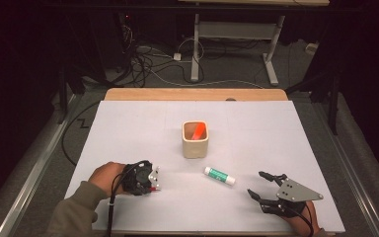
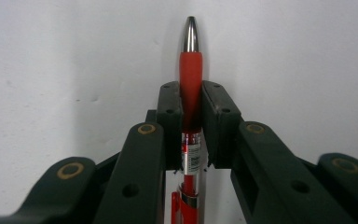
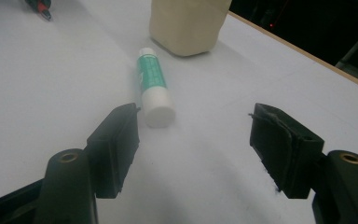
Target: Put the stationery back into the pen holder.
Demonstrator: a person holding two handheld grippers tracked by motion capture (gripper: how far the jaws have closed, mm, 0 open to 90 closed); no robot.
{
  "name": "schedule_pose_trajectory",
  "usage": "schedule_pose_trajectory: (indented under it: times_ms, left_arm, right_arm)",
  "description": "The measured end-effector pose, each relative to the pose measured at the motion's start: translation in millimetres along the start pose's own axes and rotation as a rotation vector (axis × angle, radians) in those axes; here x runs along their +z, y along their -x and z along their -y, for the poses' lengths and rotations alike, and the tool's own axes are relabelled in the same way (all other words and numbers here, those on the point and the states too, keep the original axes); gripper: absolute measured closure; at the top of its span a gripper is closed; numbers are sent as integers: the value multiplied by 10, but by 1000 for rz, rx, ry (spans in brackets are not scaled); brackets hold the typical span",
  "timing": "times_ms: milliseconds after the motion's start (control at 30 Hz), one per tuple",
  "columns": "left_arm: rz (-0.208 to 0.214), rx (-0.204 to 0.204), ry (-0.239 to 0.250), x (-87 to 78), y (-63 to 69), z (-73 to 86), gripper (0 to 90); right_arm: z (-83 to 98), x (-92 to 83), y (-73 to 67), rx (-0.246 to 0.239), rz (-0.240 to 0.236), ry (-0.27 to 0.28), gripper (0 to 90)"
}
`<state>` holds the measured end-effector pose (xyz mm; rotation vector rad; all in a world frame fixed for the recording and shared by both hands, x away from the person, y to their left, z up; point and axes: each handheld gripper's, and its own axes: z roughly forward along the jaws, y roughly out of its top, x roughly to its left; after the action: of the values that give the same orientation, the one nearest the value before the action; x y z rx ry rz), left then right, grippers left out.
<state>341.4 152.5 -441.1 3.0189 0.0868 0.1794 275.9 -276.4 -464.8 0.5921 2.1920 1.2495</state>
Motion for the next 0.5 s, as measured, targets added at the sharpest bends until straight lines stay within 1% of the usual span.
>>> schedule_pose_trajectory:
  times_ms: [33, 67, 100, 167, 200, 300, 367, 400, 433, 500]
  left_arm:
    - [-8, -6, 3, -1, -6, 11, 772]
    - [4, -15, 20, -4, -9, 24, 773]
    - [2, -23, 39, -10, -7, 35, 773]
    - [-19, -31, 57, -26, 1, 50, 773]
    - [-25, -41, 74, -38, 6, 62, 773]
    - [-69, -66, 128, -94, 19, 102, 773]
    - [-99, -91, 175, -132, 34, 134, 773]
    - [-113, -101, 190, -149, 39, 151, 773]
    - [-137, -115, 210, -166, 43, 169, 773]
    - [-167, -142, 255, -195, 50, 209, 774]
  right_arm:
    - [0, 0, 0, 0, 0, 0, 335]
    - [-2, -2, -1, 0, 1, 1, 335]
    - [-3, -4, -1, 0, 1, 3, 335]
    - [-4, -10, 0, 3, 3, 3, 335]
    - [-3, -12, 2, 4, 4, 4, 335]
    - [-2, -12, 8, 4, 7, 6, 335]
    - [-4, -13, 4, 5, 6, 6, 335]
    - [-5, -15, 6, 2, 7, 8, 335]
    - [-6, -17, 6, 5, 7, 11, 335]
    - [-6, -20, 8, 9, 7, 13, 335]
